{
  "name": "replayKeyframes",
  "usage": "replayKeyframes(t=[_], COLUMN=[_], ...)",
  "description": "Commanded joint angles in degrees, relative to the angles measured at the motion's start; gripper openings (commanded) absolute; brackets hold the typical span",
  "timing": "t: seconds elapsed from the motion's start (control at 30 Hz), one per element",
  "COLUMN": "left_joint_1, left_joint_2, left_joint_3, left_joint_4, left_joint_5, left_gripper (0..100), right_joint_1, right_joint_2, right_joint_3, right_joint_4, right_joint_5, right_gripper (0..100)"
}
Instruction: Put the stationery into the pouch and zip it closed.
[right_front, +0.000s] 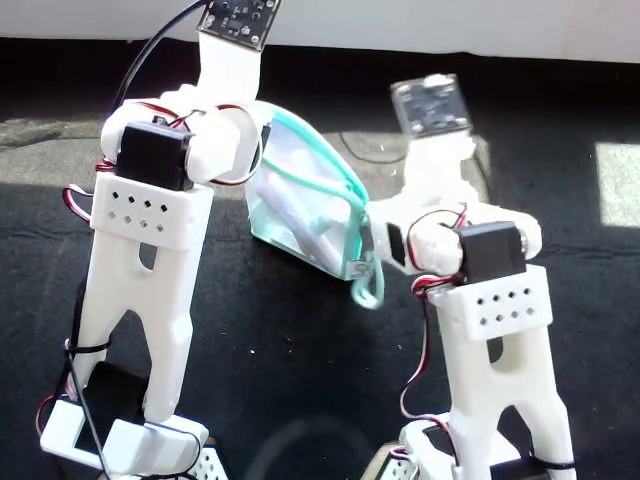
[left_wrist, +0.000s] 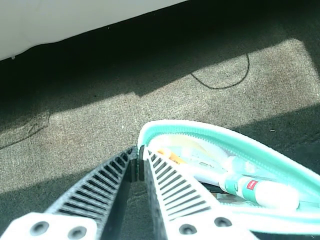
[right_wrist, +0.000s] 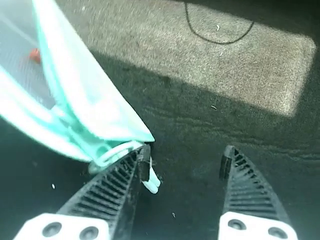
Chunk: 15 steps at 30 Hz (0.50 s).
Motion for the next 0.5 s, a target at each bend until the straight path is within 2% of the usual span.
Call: replayKeyframes(t=[0.0,0.3,0.47], left_joint_1=[2.15,2.15,2.15], left_joint_2=[3.30,3.30,3.21], left_joint_3=[1.36,1.27,1.27], left_joint_4=[2.46,2.55,2.55], left_joint_5=[0.00,0.00,0.00], left_gripper=[1,1,1], right_joint_1=[-3.47,-8.57,-12.62], right_joint_2=[0.31,0.22,0.13], right_joint_3=[-0.31,0.22,-1.27], right_joint_4=[2.42,1.63,9.80], right_joint_5=[7.21,8.53,8.53], right_gripper=[22.4,22.4,22.4])
